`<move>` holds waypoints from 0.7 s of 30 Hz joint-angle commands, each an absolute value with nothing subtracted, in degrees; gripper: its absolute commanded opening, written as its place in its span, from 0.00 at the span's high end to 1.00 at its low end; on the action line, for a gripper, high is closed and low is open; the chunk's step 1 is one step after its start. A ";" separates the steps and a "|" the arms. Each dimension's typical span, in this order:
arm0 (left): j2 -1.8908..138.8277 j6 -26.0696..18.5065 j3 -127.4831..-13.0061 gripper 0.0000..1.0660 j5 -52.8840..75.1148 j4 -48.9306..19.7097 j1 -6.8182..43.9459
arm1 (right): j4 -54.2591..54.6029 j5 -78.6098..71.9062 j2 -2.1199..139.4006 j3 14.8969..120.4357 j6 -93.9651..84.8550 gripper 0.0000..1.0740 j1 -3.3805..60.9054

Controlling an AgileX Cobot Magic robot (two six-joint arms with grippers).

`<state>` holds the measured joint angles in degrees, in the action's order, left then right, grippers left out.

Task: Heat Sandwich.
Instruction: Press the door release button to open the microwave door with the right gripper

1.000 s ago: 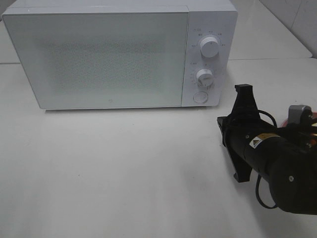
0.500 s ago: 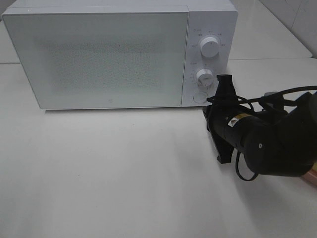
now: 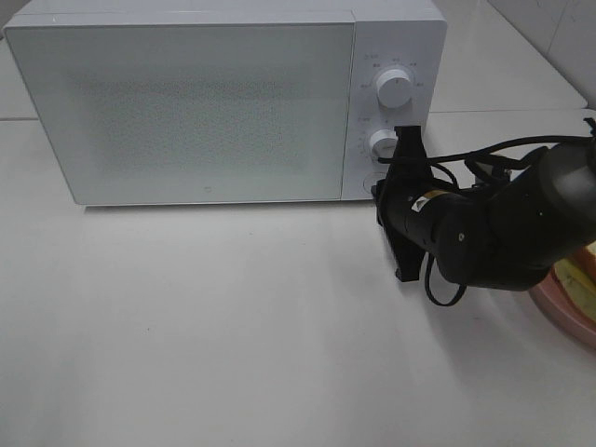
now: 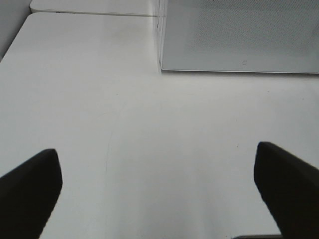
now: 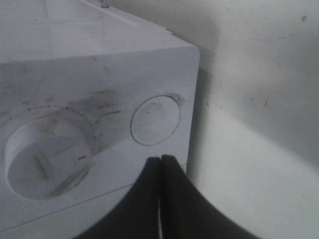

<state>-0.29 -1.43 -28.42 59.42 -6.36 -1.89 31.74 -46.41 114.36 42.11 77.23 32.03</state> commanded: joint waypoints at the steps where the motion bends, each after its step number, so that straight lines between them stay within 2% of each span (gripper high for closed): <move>1: -1.78 -1.43 -28.19 0.05 58.79 -6.47 -1.89 | 31.11 -45.78 115.74 44.23 77.12 1.00 31.80; 14: -1.78 -1.43 -28.19 0.05 58.79 -6.47 -1.89 | 30.54 -44.86 119.40 48.93 76.09 0.99 27.90; 21: -1.78 -1.43 -28.19 0.05 58.79 -6.47 -1.89 | 30.94 -45.49 120.21 50.71 75.52 0.99 27.90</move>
<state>-0.29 -1.43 -28.42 59.42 -6.36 -1.89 31.34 -44.35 119.98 49.56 76.66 28.13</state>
